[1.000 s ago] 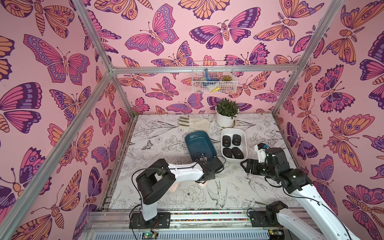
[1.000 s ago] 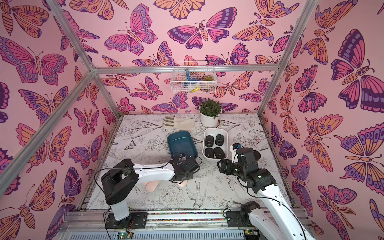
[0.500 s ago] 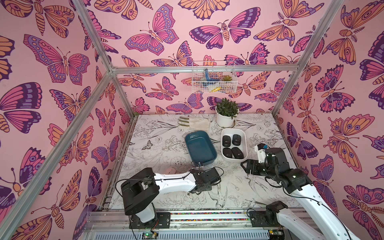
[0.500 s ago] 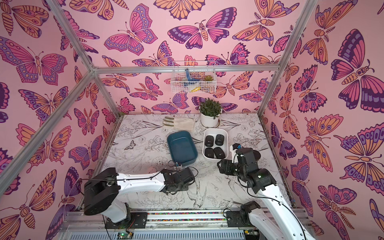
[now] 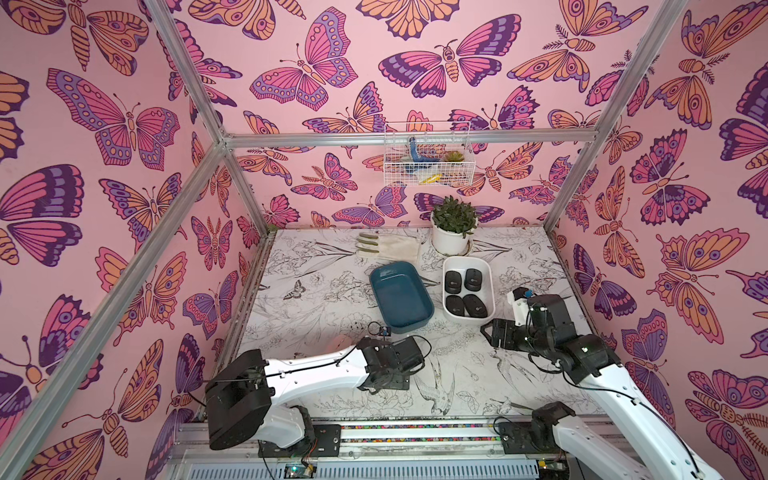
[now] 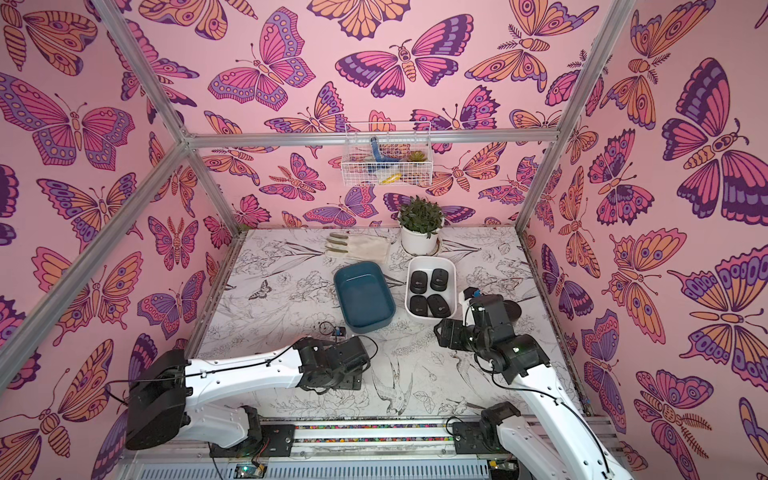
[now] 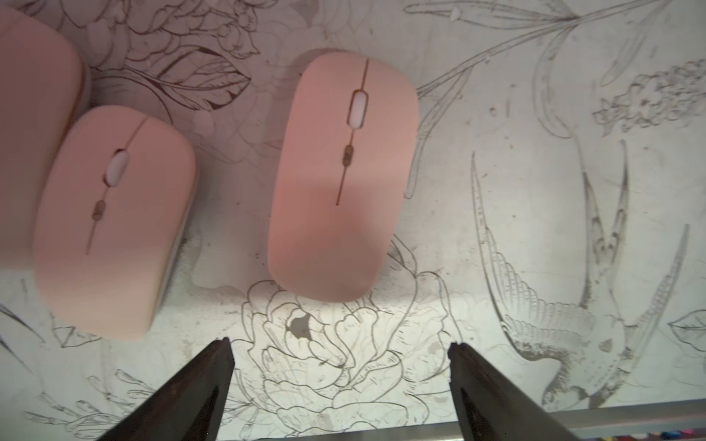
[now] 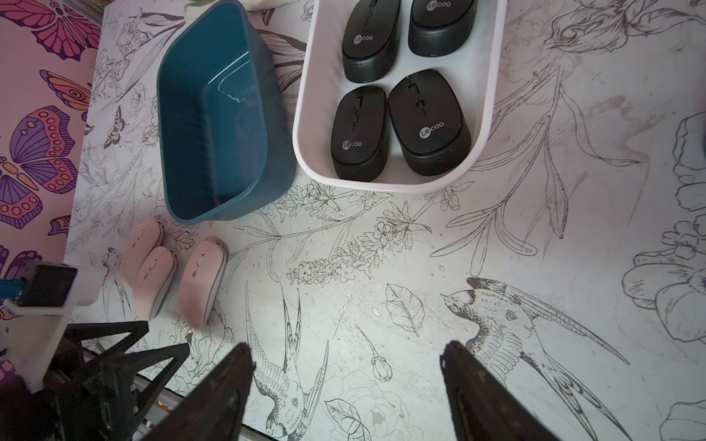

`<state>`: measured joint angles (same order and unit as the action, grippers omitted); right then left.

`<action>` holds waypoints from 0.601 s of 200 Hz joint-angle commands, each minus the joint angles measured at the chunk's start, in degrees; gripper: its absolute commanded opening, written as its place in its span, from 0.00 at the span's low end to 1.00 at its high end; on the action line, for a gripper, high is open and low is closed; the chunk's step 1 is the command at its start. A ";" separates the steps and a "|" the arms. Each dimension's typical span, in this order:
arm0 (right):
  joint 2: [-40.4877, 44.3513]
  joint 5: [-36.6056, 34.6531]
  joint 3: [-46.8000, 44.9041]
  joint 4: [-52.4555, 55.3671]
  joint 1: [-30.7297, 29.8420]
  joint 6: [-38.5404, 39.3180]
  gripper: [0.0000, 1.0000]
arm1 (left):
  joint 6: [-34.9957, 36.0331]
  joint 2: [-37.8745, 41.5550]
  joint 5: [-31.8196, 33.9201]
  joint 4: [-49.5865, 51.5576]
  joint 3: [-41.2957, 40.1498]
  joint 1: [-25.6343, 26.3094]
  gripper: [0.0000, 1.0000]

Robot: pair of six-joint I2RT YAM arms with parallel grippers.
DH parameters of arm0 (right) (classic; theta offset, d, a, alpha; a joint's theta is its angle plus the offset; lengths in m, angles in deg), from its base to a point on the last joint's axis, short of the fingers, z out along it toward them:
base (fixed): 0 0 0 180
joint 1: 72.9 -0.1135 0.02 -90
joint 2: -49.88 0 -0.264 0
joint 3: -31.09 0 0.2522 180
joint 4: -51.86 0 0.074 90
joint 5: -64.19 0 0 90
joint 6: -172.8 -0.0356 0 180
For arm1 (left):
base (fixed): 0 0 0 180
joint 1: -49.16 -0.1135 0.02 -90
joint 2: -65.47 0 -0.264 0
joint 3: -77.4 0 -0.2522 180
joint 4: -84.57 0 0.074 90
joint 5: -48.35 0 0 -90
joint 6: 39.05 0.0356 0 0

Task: Place the mice by color into the storage box
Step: Pick up the mouse from the center of the board.

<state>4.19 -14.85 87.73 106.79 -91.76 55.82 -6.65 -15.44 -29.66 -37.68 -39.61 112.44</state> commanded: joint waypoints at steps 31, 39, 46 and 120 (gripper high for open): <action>0.52 -0.42 0.28 0.15 0.11 -0.28 0.81 | 10.93 -5.40 0.22 0.53 0.03 -3.78 0.94; 0.45 -0.45 0.35 0.28 0.08 -0.35 0.81 | 11.68 -6.32 -0.39 -0.77 0.16 -4.31 0.94; 0.36 -0.44 0.45 0.27 0.05 -0.36 0.81 | 12.35 -7.01 -0.86 -1.78 0.30 -4.70 0.94; 0.55 -0.65 0.99 0.68 0.08 -0.55 0.80 | 15.74 -14.17 -2.88 -8.05 3.30 -8.12 0.89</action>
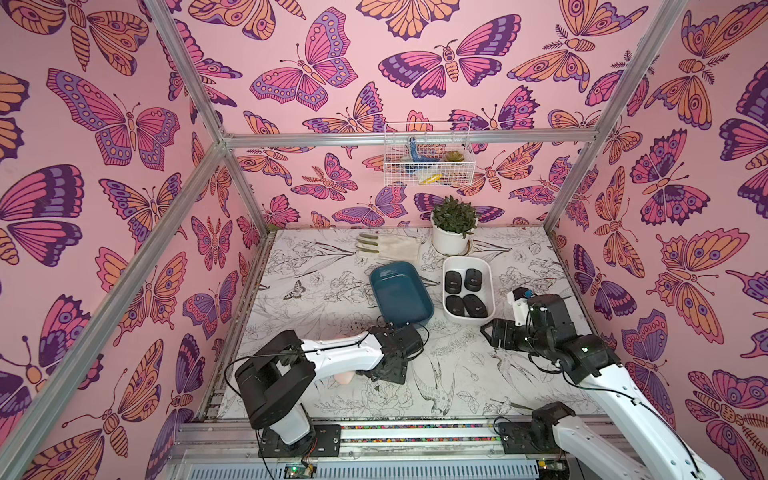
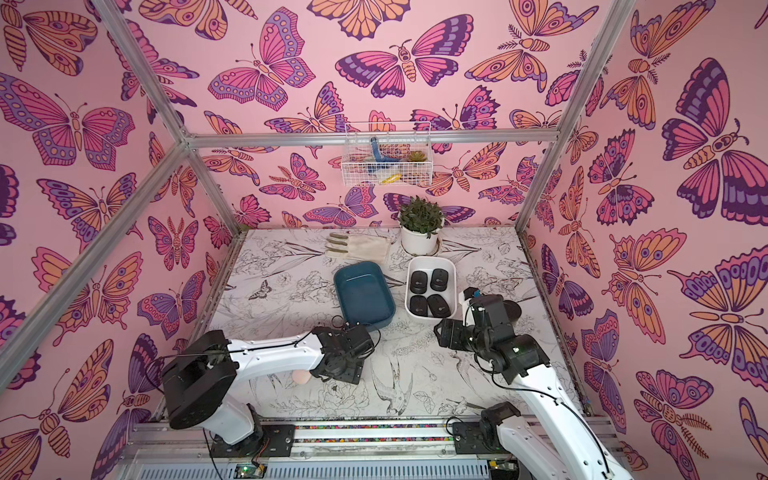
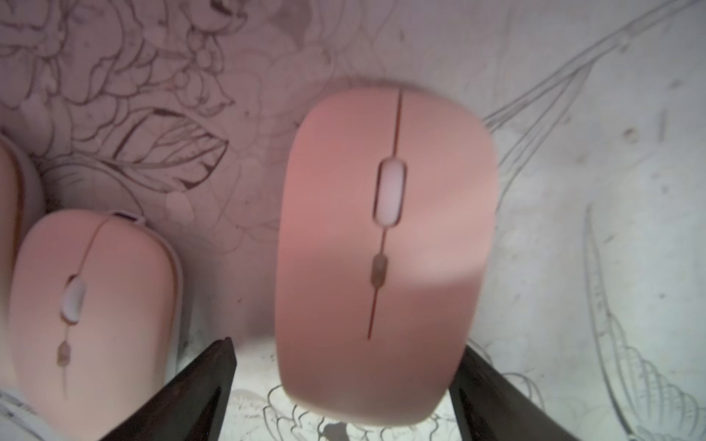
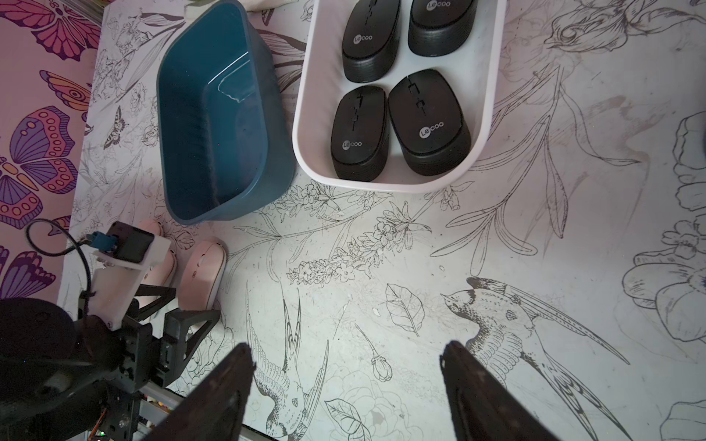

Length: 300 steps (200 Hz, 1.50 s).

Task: Place the mice by color into the storage box
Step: Pick up the mouse from the center of the board, then place the mouse in the storage box.

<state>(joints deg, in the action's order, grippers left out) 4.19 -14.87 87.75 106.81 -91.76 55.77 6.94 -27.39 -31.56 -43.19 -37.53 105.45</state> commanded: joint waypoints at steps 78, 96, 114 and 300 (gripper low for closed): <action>0.33 -0.97 0.70 0.28 0.08 -0.42 0.80 | 0.86 -0.03 -2.26 -4.14 -0.28 -2.53 0.62; 0.12 -0.89 0.53 -0.35 0.09 -0.65 0.81 | -1.34 4.39 -2.69 -3.55 -2.40 -2.59 0.62; -0.35 -0.23 0.35 -0.89 0.08 -0.73 0.81 | -3.90 10.87 -3.36 -2.67 -3.40 -2.89 0.61; 1.31 8.99 -4.63 -10.74 -0.04 1.46 0.96 | -8.45 -20.74 -20.78 -10.99 34.32 -21.60 0.61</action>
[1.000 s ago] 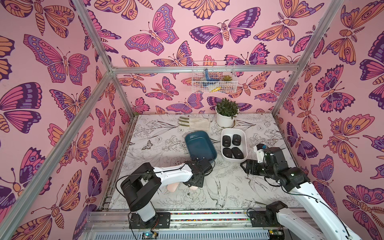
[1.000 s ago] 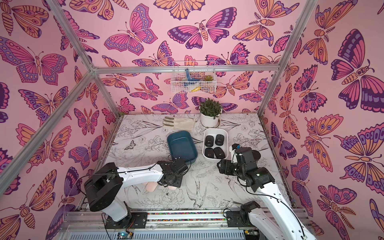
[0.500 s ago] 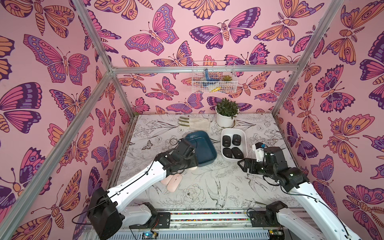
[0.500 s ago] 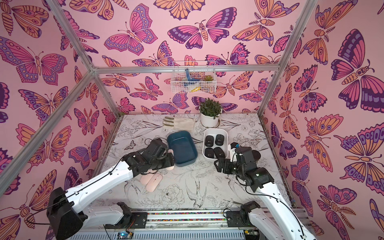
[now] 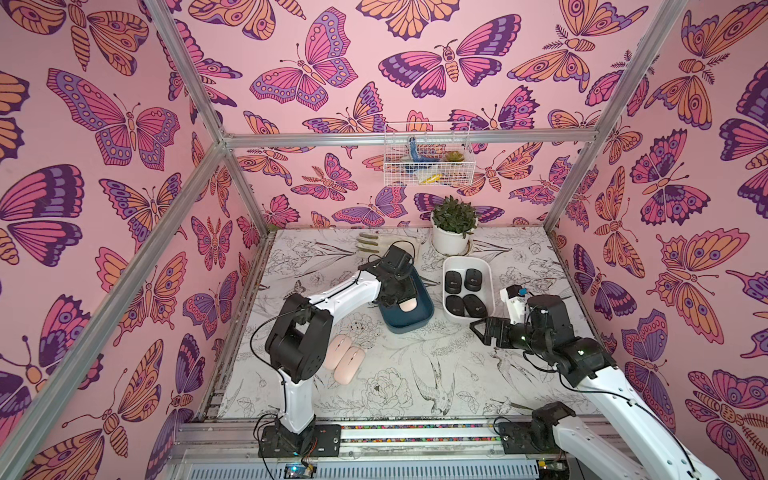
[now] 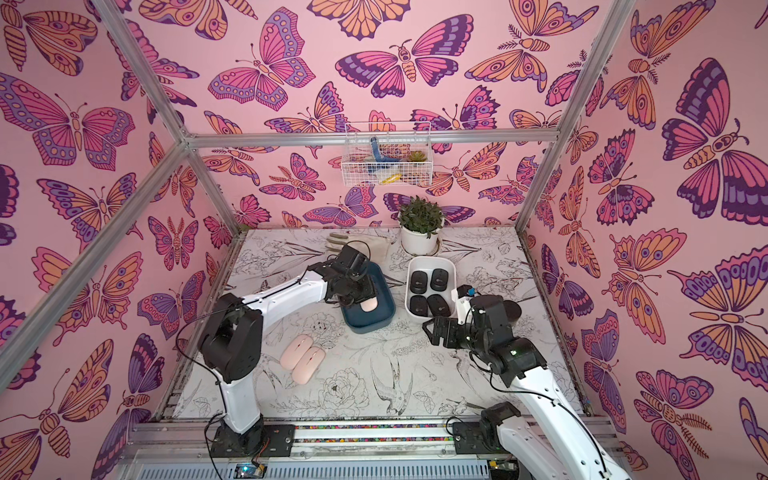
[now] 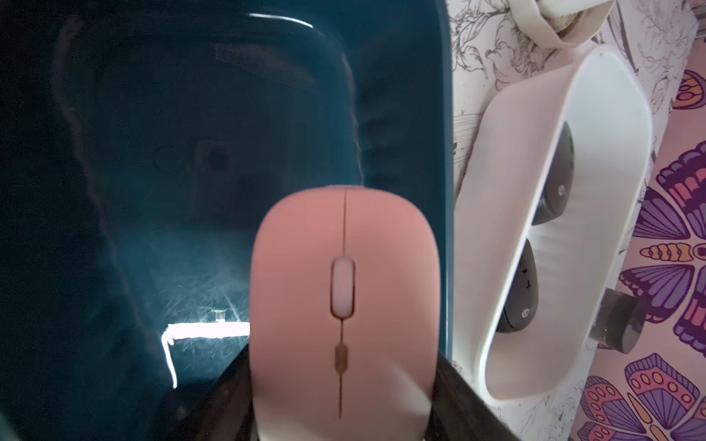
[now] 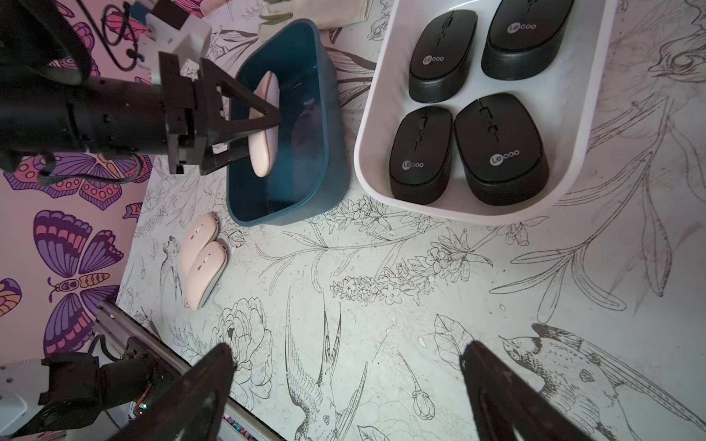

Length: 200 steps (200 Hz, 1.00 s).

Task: Place the mice by color into the storage box
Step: Place the mouse in the storage box.

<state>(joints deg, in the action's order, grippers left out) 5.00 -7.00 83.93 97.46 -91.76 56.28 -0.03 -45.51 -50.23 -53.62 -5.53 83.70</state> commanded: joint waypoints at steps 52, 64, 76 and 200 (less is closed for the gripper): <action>0.32 2.29 -1.54 -3.27 0.00 0.38 0.96 | -2.85 -7.73 -4.31 -2.11 4.39 0.45 0.63; 0.24 2.28 -1.45 -3.18 -0.04 0.25 0.96 | -3.15 -8.56 -4.54 -2.31 4.43 0.57 0.65; 0.23 2.28 -1.41 -3.18 0.00 0.24 0.96 | -3.24 -9.11 -4.87 -2.48 4.41 0.73 0.68; 1.69 3.45 -1.34 -3.37 0.00 -0.08 0.97 | 5.40 26.41 14.83 22.96 -21.44 11.31 0.89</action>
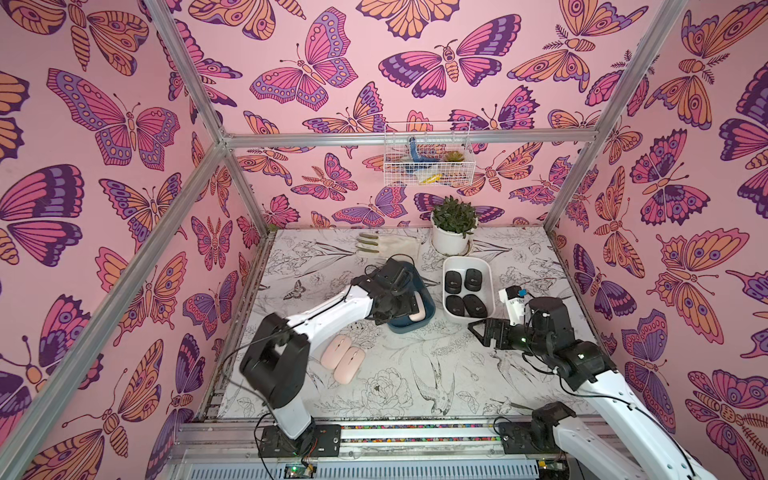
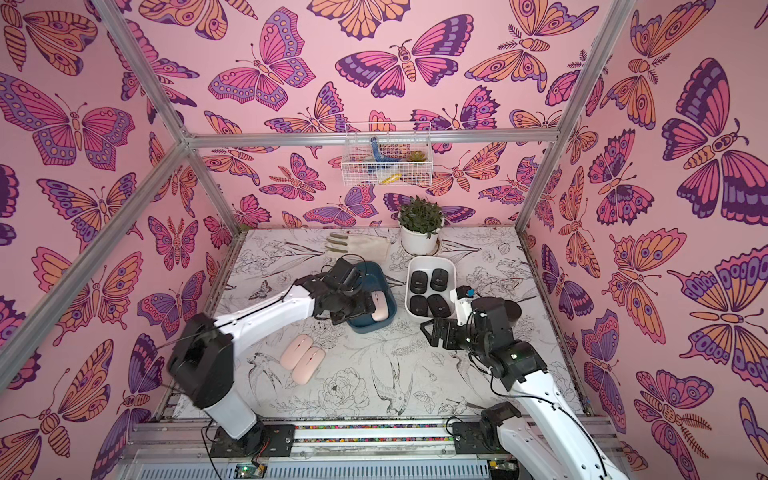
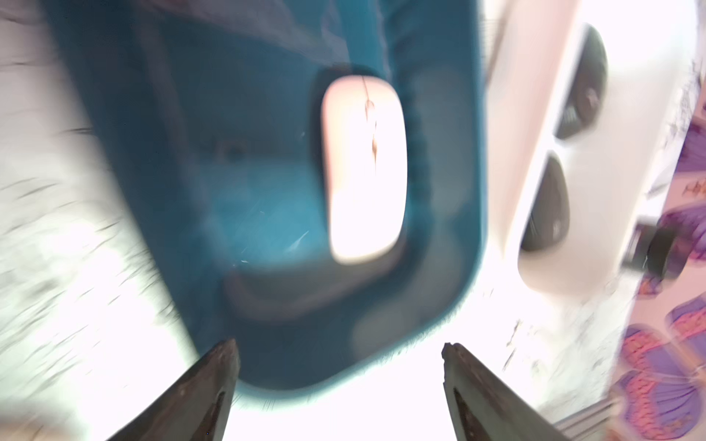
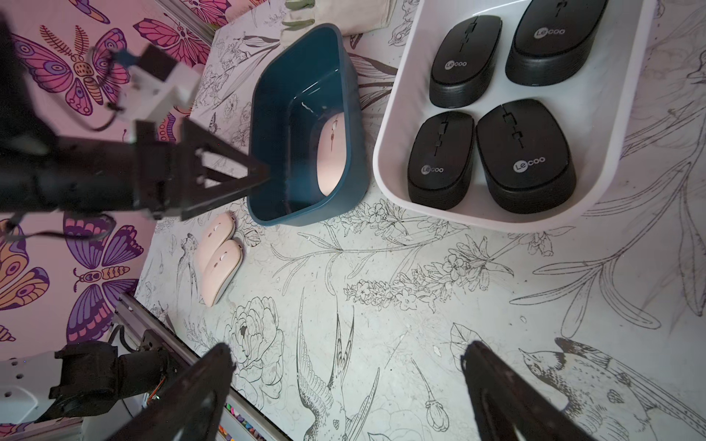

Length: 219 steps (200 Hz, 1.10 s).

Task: Place the mice by color into the storage box
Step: Place the mouse in the storage box, then pick up the mouse from the center of the board.

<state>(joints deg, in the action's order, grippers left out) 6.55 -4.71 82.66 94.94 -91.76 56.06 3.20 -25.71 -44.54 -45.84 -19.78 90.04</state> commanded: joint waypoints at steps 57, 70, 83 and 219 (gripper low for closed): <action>-2.02 3.18 1.53 -2.70 -0.04 -0.27 0.97 | -16.74 14.16 12.55 23.92 -20.53 19.14 0.88; -2.02 3.12 1.81 -2.43 -0.04 -0.15 0.97 | -19.21 12.74 12.30 24.41 -22.26 19.82 0.88; -1.98 3.39 2.14 -1.95 -0.04 0.16 0.97 | -21.38 11.84 12.85 24.73 -23.59 19.96 0.88; -2.31 3.75 2.98 -1.55 -0.04 0.35 0.97 | -11.60 12.35 12.30 14.09 -31.62 3.45 0.87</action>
<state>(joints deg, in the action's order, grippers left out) 4.32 -1.69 83.18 93.26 -91.76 56.21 -13.98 -11.26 -31.19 -27.61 -51.41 95.66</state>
